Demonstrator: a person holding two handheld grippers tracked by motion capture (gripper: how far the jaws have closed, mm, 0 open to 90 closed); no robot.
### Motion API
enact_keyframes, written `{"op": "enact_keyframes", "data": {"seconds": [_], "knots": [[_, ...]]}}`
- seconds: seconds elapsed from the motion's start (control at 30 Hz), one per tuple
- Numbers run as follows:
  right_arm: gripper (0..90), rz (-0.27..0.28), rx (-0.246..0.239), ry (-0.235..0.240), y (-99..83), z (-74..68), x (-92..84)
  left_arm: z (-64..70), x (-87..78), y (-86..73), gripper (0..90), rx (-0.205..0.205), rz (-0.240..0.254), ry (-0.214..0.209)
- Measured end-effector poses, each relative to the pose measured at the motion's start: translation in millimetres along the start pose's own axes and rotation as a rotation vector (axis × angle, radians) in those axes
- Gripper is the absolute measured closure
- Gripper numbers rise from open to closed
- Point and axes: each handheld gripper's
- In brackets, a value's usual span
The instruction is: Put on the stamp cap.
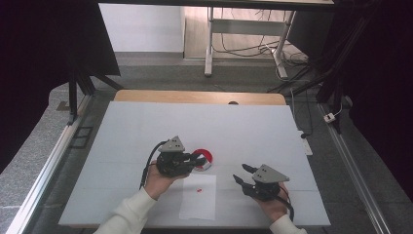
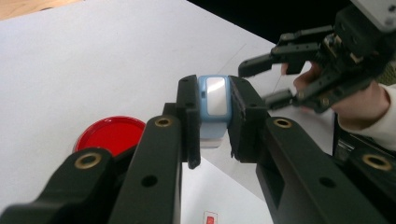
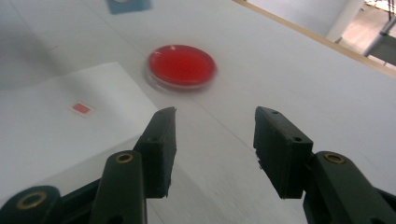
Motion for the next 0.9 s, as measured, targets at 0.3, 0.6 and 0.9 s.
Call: {"op": "enact_keyframes", "data": {"seconds": [0.3,0.6,0.9], "knots": [[47.8,-0.006,0.026,-0.048,-10.4,21.1,-22.1,-3.6,-5.5,-0.3,75.4,0.007,0.001,0.011],[44.0,-0.018,0.071,-0.076,-18.8,41.4,-40.4,-9.6,-17.4,3.2,75.3,0.028,0.008,0.036],[42.4,-0.033,0.071,-0.078,-18.7,45.0,-41.1,-16.8,-25.3,1.5,75.3,0.034,-0.004,0.078]]}}
Point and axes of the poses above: each handheld gripper's, and its own axes: x roughly forward along the jaws, y roughly out of its top, z roughly to its right, and after that the axes turned 15 degrees about x, right-handed
